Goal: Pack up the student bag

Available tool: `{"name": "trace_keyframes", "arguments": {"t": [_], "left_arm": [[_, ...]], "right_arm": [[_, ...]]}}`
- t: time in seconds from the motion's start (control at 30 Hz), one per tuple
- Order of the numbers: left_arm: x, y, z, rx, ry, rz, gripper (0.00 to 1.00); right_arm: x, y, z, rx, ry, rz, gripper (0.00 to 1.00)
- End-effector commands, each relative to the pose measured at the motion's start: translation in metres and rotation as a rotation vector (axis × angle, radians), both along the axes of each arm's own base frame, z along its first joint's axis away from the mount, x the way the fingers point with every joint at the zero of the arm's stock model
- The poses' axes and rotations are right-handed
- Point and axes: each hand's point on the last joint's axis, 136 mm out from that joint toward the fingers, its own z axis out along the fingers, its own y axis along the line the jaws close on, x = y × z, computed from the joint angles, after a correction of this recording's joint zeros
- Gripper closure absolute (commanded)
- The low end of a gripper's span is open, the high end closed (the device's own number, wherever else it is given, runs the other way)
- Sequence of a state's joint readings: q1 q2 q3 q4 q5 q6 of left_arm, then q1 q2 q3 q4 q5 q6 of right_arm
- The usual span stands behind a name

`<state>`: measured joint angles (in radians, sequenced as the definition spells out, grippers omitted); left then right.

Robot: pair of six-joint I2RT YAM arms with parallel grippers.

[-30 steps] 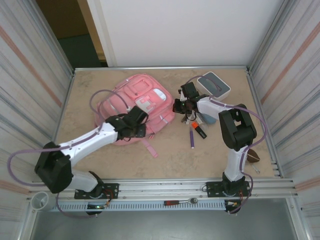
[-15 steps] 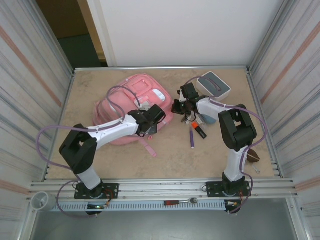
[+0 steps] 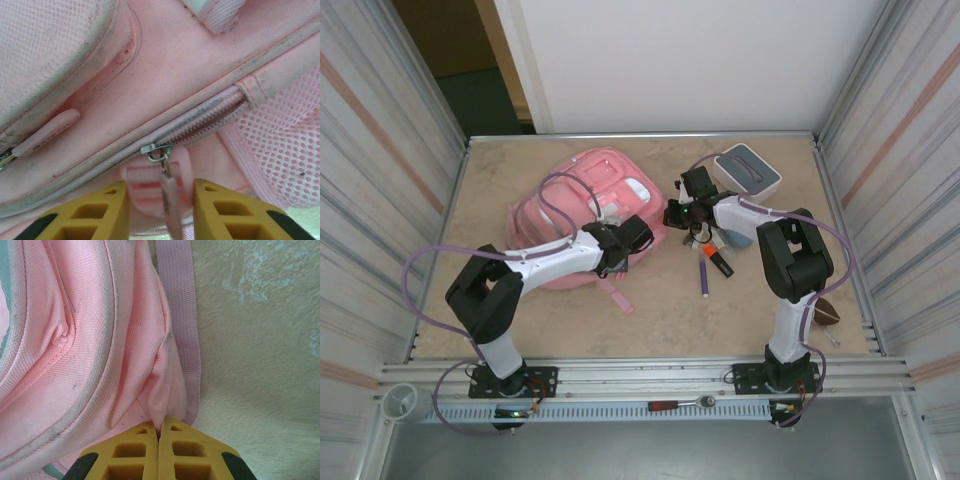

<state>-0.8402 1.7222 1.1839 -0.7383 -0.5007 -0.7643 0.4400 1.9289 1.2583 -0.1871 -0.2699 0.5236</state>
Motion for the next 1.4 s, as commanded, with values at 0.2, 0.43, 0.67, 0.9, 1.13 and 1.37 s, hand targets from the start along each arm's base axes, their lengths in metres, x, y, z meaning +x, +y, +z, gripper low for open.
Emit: {"name": "trace_keyframes", "arguments": {"t": [0.2,0.43,0.67,0.9,1.13,1.37], "left_arm": [[0.003,0.009,0.017,0.038,-0.045,-0.008,0.75],[0.004,0.012,0.016,0.036,-0.041,-0.015,0.86],[0.003,0.014,0.017,0.018,-0.042,-0.022,0.96],[-0.005,0.02,0.029,-0.023,-0.06,-0.046,1.0],[-0.025,0.075,0.018,-0.033,-0.022,0.058,1.0],[-0.032,0.092,0.02,-0.066,-0.012,0.063,1.0]], "right_arm": [[-0.005,0.016,0.013,0.064,-0.007,0.026,1.0],[-0.006,0.015,0.01,0.062,-0.001,0.027,1.0],[-0.006,0.014,0.007,0.054,0.005,0.019,1.0],[0.003,-0.018,-0.004,-0.035,0.019,-0.062,1.0],[0.013,-0.033,-0.006,-0.067,0.018,-0.11,1.0],[0.027,-0.019,0.014,-0.008,-0.023,-0.064,1.0]]}}
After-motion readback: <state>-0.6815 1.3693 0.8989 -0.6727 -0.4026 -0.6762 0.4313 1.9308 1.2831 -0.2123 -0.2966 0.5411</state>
